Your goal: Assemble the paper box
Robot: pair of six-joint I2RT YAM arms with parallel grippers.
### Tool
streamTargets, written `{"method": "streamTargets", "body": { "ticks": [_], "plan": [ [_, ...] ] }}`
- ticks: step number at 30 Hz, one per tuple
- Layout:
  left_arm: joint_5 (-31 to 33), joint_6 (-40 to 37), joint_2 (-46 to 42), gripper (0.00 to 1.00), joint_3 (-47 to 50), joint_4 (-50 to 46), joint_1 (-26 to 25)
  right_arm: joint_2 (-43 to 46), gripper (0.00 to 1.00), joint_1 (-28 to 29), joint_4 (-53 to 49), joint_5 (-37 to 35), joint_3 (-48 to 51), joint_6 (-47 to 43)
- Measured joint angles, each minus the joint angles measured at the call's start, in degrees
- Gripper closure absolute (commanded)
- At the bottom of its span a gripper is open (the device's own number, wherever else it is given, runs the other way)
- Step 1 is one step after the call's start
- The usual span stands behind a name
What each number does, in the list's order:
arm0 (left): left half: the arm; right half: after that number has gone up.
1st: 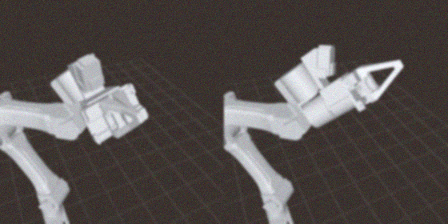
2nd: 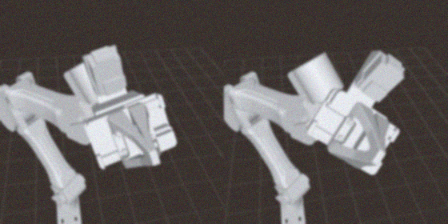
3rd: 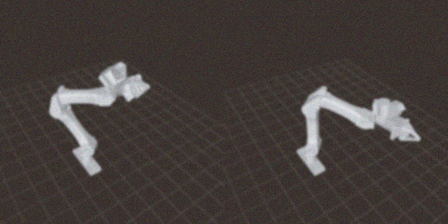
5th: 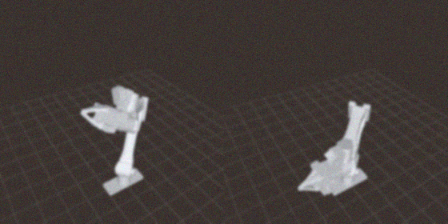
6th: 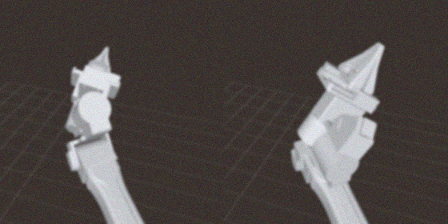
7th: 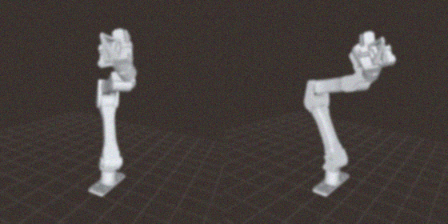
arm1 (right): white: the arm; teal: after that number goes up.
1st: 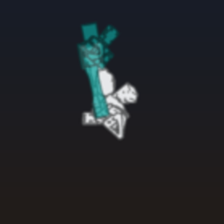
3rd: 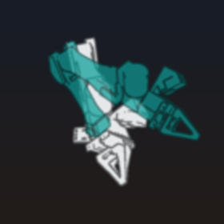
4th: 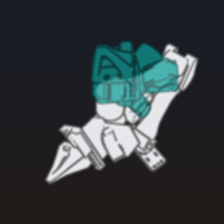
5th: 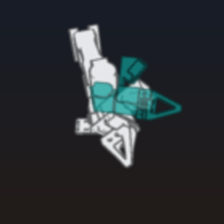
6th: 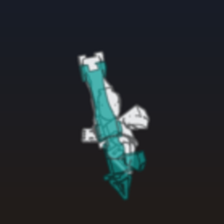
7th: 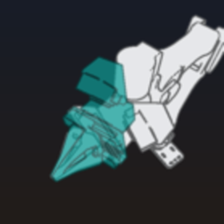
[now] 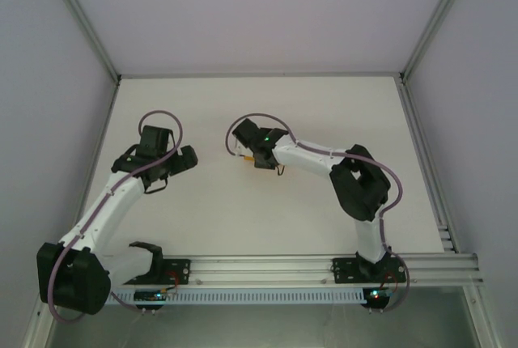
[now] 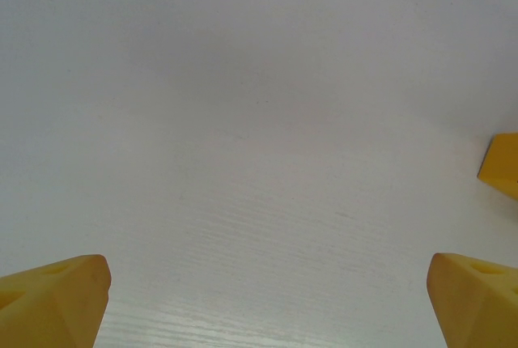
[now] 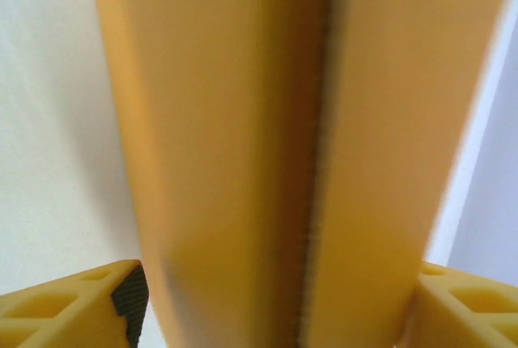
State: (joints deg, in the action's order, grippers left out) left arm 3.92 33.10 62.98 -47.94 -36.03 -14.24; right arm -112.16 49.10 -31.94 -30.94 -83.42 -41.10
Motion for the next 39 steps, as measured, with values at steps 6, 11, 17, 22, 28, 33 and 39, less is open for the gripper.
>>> {"method": "streamTargets", "body": {
  "ticks": [6,11,17,22,28,33,39],
  "plan": [
    [-0.24,-0.02,0.0,0.0,1.4,0.04,0.0,2.64,0.04,6.73,-1.88,-0.55,4.02,4.81],
    [-0.46,-0.04,0.0,0.01,1.4,0.22,0.0,4.17,0.1,12.07,-3.69,-3.08,6.32,10.38],
    [-0.92,-0.04,0.0,0.0,1.4,0.31,0.0,5.51,0.27,15.87,-5.18,-9.35,8.55,15.91],
    [-1.09,-0.02,0.0,0.0,1.4,0.98,0.0,5.79,0.35,16.76,-5.55,-12.72,8.81,17.84],
    [-1.07,-0.02,0.0,0.0,1.4,1.33,0.0,6.47,0.44,11.87,1.95,-15.72,11.5,13.75],
    [-0.79,-0.02,0.0,0.0,1.4,1.25,0.0,6.16,0.42,6.29,13.14,-16.46,14.1,6.62],
    [0.02,-0.02,-0.63,0.0,1.4,1.07,0.0,5.22,0.28,5.27,15.61,-14.58,13.86,3.17]
  ]
}}
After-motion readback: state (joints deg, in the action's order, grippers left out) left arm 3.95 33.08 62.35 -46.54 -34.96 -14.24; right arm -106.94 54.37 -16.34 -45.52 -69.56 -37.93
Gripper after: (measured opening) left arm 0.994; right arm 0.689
